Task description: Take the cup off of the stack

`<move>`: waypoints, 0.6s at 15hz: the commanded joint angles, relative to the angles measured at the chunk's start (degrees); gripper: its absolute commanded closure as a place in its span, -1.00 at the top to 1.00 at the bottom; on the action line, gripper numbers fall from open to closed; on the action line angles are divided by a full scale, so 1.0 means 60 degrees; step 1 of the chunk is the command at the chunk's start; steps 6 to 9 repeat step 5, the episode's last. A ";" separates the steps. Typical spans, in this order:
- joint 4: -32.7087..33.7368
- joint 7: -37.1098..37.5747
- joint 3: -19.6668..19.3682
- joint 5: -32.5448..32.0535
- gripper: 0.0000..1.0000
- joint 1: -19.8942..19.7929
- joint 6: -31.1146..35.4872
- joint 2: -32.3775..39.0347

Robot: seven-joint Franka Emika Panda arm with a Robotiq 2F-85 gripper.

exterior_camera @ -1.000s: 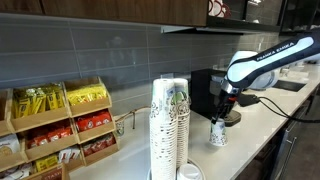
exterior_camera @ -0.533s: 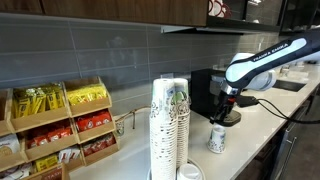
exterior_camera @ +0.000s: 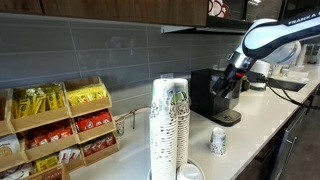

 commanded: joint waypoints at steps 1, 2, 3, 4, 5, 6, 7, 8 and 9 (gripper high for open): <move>0.0120 0.0080 0.0061 -0.0235 1.00 -0.0046 -0.0807 -0.1087; 0.0190 0.0091 0.0070 -0.0271 1.00 -0.0046 -0.0962 -0.1281; 0.0246 0.0119 0.0093 -0.0337 1.00 -0.0058 -0.1111 -0.1472; 0.0329 0.0185 0.0113 -0.0400 1.00 -0.0073 -0.1306 -0.1600; 0.0482 0.0155 0.0045 -0.0360 1.00 0.0005 -0.1802 -0.1651; 0.0482 0.0155 0.0045 -0.0360 1.00 0.0005 -0.1802 -0.1651; 0.0482 0.0155 0.0045 -0.0360 1.00 0.0005 -0.1802 -0.1651; 0.0482 0.0155 0.0045 -0.0360 1.00 0.0005 -0.1802 -0.1651; 0.0482 0.0155 0.0045 -0.0360 1.00 0.0005 -0.1802 -0.1651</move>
